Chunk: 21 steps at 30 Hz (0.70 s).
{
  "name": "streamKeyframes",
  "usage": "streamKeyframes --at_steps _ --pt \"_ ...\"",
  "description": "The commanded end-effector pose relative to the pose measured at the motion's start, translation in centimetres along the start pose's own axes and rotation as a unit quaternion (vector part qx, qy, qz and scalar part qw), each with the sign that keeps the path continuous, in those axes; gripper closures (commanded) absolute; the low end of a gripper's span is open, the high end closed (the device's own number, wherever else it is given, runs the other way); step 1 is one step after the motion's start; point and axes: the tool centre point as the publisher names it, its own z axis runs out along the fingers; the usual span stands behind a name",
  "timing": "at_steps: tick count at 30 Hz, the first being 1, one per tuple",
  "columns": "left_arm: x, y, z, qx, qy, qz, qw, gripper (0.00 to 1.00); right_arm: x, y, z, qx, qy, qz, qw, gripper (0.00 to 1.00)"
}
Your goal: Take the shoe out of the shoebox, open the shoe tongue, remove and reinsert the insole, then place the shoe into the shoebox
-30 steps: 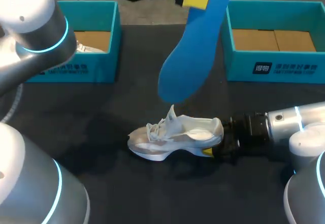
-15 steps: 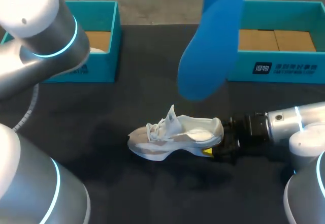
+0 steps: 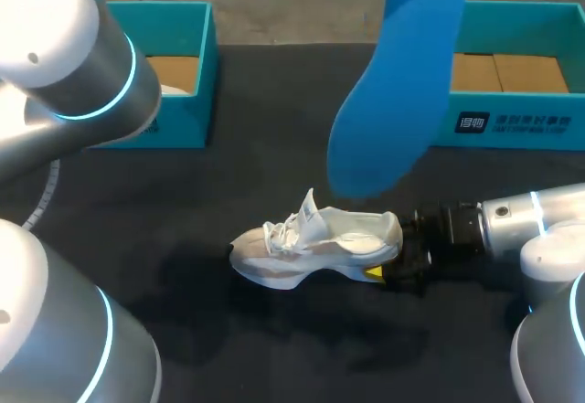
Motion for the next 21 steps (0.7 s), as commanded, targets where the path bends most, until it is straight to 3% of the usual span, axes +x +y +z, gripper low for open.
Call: streamKeyframes --at_steps 1,8,12,16,21 --pt "-0.1 0.0 0.0 -0.001 0.000 0.000 1.000 1.00 0.1 0.0 0.2 0.003 0.000 0.000 1.000 1.00" --pt "0.7 0.4 0.2 0.003 0.002 -0.003 1.000 1.00 0.1 0.0 0.2 0.003 0.000 0.000 1.000 1.00" --pt "2.1 0.9 0.3 0.037 -0.005 -0.007 0.999 1.00 0.1 0.0 0.2 0.003 0.000 0.000 1.000 1.00" --pt "3.4 2.3 0.3 0.059 -0.005 -0.017 0.998 1.00 0.1 0.0 0.2 0.003 0.000 0.000 1.000 1.00" --pt "4.7 4.0 0.3 0.055 -0.006 -0.034 0.998 1.00 0.1 0.0 0.2 0.003 0.000 0.000 1.000 1.00"
